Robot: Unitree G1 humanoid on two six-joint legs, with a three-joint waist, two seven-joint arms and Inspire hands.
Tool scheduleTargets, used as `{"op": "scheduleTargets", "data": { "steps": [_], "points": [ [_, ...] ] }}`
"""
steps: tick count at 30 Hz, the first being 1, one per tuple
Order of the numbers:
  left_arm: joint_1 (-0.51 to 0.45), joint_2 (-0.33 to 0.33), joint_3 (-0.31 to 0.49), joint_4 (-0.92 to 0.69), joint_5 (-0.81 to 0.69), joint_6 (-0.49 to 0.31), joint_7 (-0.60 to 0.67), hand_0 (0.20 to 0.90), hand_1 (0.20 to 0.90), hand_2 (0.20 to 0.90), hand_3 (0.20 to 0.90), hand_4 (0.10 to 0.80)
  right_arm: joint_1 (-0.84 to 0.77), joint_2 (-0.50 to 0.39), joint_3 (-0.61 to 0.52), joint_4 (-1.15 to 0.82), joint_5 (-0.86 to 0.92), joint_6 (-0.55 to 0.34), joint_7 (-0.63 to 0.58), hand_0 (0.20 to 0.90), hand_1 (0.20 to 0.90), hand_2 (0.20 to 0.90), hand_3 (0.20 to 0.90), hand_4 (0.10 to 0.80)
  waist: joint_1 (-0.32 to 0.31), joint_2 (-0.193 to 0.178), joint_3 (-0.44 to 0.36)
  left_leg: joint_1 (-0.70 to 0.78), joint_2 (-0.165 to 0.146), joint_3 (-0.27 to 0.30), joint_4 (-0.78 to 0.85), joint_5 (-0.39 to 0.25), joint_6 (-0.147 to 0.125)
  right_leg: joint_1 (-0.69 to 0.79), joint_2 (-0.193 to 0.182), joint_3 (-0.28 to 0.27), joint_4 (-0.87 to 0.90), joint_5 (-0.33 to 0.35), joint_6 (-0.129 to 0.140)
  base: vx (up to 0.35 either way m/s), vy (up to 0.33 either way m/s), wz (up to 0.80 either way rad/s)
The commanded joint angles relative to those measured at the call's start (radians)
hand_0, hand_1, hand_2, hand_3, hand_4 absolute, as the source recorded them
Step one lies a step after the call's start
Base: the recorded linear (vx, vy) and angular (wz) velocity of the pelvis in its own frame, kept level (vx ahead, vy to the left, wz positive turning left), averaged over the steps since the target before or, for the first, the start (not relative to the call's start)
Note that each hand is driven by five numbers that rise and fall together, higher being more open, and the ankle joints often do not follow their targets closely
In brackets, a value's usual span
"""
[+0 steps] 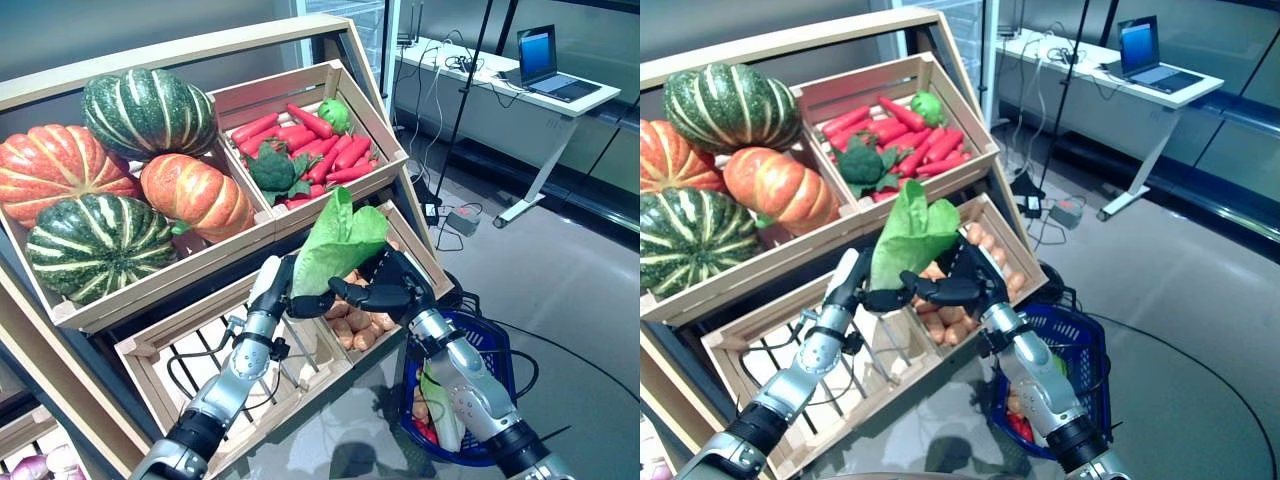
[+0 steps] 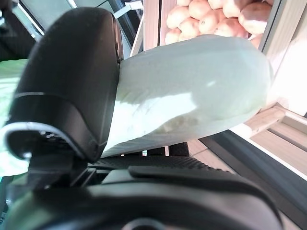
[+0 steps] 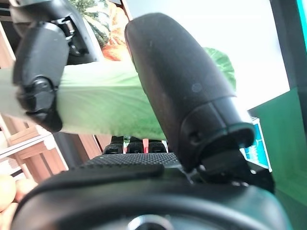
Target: Put vegetables into the basket
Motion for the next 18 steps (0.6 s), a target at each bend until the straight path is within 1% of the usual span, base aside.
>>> {"op": "scheduleTargets", "data": {
  "steps": [1,3,6,10,12,18],
  "points": [
    [-0.175,0.015,-0.007,-0.014,0.030,-0.077,0.050,0.300,0.300,0.300,0.300,0.400,-0.137,0.084,-0.013,-0.113,0.001,-0.090,-0.017,0.900,0.900,0.900,0.900,0.800,-0.007,-0.027,-0.071,-0.006,-0.047,-0.012,0.009,-0.099,0.026,0.019,0.024,0.010,0.016,-0.082,-0.040,0.000,0.000,0.00],
    [-0.171,0.014,-0.012,-0.016,0.032,-0.081,0.042,0.300,0.300,0.300,0.300,0.400,-0.141,0.083,-0.012,-0.117,0.000,-0.086,-0.025,0.900,0.900,0.900,0.900,0.800,-0.004,-0.028,-0.075,-0.002,-0.047,-0.014,0.004,-0.097,0.025,0.023,0.024,0.009,0.010,-0.080,-0.040,0.000,0.000,0.00],
    [-0.175,0.013,-0.033,-0.016,0.084,-0.105,0.045,0.300,0.300,0.300,0.300,0.400,-0.148,0.084,-0.010,-0.116,0.022,-0.088,-0.034,0.900,0.900,0.900,0.900,0.800,-0.001,-0.030,-0.077,-0.001,-0.046,-0.015,0.001,-0.095,0.025,0.027,0.024,0.007,0.004,-0.077,-0.040,0.000,0.000,0.00],
    [-0.185,0.016,-0.053,-0.024,0.088,-0.118,0.041,0.300,0.300,0.300,0.300,0.400,-0.158,0.088,-0.010,-0.114,0.038,-0.092,-0.034,0.900,0.900,0.900,0.900,0.800,0.002,-0.032,-0.076,-0.001,-0.046,-0.019,0.001,-0.095,0.024,0.028,0.024,0.005,0.005,-0.076,-0.039,0.000,0.000,0.00],
    [-0.188,0.013,-0.066,-0.025,0.097,-0.140,0.050,0.300,0.300,0.300,0.300,0.400,-0.162,0.096,-0.005,-0.111,0.032,-0.079,-0.043,0.900,0.900,0.900,0.900,0.800,0.004,-0.034,-0.076,-0.002,-0.047,-0.021,0.001,-0.096,0.025,0.028,0.023,0.005,0.004,-0.076,-0.039,0.000,0.000,0.00],
    [-0.188,0.016,-0.075,-0.054,0.094,-0.168,0.050,0.300,0.300,0.300,0.300,0.400,-0.160,0.101,0.005,-0.084,0.084,-0.041,-0.042,0.900,0.900,0.900,0.900,0.800,0.010,-0.039,-0.080,0.000,-0.049,-0.026,0.001,-0.098,0.025,0.035,0.021,0.003,-0.007,-0.071,-0.039,0.000,0.000,0.00]
  ]
}}
